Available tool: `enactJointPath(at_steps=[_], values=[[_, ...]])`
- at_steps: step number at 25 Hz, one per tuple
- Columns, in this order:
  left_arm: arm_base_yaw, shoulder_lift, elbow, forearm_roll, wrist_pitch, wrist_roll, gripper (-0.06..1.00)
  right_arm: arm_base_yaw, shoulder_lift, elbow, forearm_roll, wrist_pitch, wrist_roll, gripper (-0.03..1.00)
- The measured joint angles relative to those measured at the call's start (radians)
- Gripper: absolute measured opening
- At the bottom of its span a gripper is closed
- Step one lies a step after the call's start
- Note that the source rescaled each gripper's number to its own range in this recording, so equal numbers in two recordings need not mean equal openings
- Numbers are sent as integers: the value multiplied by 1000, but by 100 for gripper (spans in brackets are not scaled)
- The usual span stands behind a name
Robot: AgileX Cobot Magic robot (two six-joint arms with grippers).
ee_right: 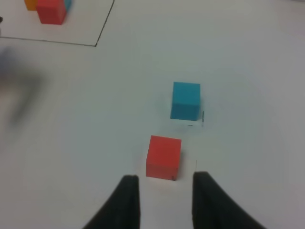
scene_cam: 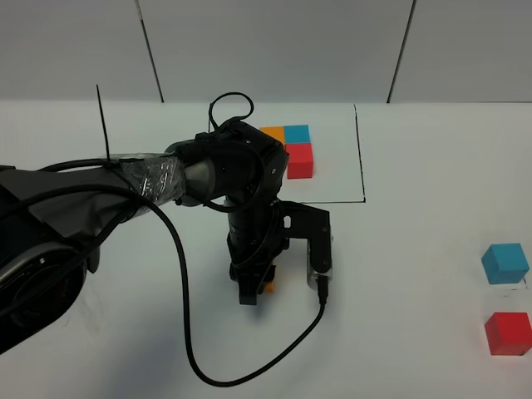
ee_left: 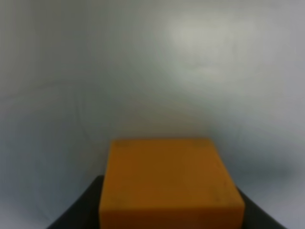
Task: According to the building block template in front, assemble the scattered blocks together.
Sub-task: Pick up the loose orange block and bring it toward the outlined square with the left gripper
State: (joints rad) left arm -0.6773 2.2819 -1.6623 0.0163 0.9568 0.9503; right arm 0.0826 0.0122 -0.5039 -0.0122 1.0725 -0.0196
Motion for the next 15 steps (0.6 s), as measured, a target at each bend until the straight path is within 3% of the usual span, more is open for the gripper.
enactJointPath(at_steps=[15], values=[[0,19,-14,0,-6,4,0,0,0,0,0,-1,0,0]])
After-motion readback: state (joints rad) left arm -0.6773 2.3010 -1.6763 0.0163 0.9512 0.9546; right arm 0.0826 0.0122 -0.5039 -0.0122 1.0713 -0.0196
